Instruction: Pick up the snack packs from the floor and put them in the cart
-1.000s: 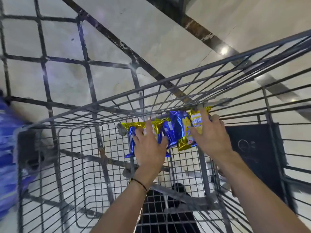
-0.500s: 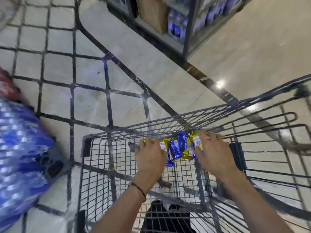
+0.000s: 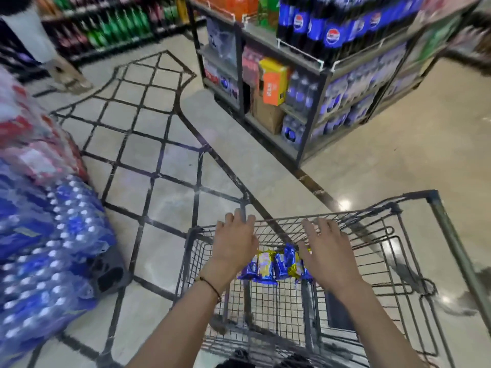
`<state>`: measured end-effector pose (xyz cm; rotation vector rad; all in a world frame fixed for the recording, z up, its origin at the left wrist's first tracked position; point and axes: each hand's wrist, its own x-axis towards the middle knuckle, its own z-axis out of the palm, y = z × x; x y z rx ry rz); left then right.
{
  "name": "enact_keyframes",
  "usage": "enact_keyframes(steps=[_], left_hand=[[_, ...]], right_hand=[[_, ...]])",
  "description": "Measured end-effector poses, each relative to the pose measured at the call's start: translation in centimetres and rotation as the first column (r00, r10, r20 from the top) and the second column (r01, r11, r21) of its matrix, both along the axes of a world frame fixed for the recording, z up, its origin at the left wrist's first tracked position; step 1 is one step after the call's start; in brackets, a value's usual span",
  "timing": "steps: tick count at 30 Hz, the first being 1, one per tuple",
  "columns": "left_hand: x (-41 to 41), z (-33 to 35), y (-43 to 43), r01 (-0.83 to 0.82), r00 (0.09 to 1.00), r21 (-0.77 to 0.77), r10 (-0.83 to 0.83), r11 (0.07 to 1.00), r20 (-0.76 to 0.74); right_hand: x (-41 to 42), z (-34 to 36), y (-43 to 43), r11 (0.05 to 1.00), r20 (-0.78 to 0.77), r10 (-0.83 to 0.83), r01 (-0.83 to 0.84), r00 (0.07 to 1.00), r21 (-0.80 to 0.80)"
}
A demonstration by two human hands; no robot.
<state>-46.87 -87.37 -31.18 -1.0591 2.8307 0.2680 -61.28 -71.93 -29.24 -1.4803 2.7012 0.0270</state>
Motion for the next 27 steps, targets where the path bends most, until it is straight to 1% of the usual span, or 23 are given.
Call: enact_keyframes(steps=[2, 5, 7, 10, 13, 16, 20, 23, 25, 27], left_hand=[[1.4, 2.1, 0.5, -0.018, 1.000, -0.063, 0.016, 0.998, -0.021], [4.0, 4.6, 1.6, -0.106, 0.992, -0.146, 0.095, 0.984, -0.080], [6.1, 5.6, 2.5, -0.189, 0.979, -0.180, 0.172, 0.965, -0.108], [9.7, 6.9, 4.4, -0.352, 0.934, -0.201, 0.329, 0.914, -0.141], [14.1, 7.8, 7.3, -0.500, 0.864, -0.223, 0.463, 0.837, -0.199], [19.4, 8.4, 10.2, -0.598, 0.801, -0.256, 0.575, 0.759, -0.166], [27.0, 8.9, 14.3, -0.751, 0.650, -0.276, 0.745, 0.599, -0.150], [32.1, 8.9, 18.1, -0.820, 0.553, -0.289, 0.813, 0.494, -0.183], [35.3, 9.0, 20.8, -0.865, 0.472, -0.288, 0.861, 0.412, -0.188], [38.7, 8.9, 23.7, -0.903, 0.392, -0.266, 0.901, 0.337, -0.187]], right_hand=[[0.9, 1.5, -0.2, 0.998, -0.006, 0.036, -0.037, 0.999, -0.044], [2.1, 3.4, -1.0, 0.990, -0.005, 0.119, -0.119, 0.993, -0.079], [2.9, 4.4, -1.5, 0.976, 0.012, 0.188, -0.186, 0.982, -0.109], [4.5, 5.2, -2.4, 0.925, 0.041, 0.357, -0.347, 0.933, -0.158], [7.3, 5.9, -3.2, 0.844, 0.063, 0.522, -0.505, 0.850, -0.184], [11.6, 6.6, -4.1, 0.753, 0.065, 0.650, -0.630, 0.757, -0.188], [18.7, 7.4, -4.5, 0.604, 0.069, 0.794, -0.772, 0.603, -0.199], [24.8, 7.7, -3.8, 0.493, 0.057, 0.869, -0.853, 0.491, -0.172], [29.3, 7.8, -3.0, 0.417, 0.059, 0.909, -0.896, 0.413, -0.151], [34.0, 7.9, -1.8, 0.322, 0.051, 0.947, -0.938, 0.318, -0.127]])
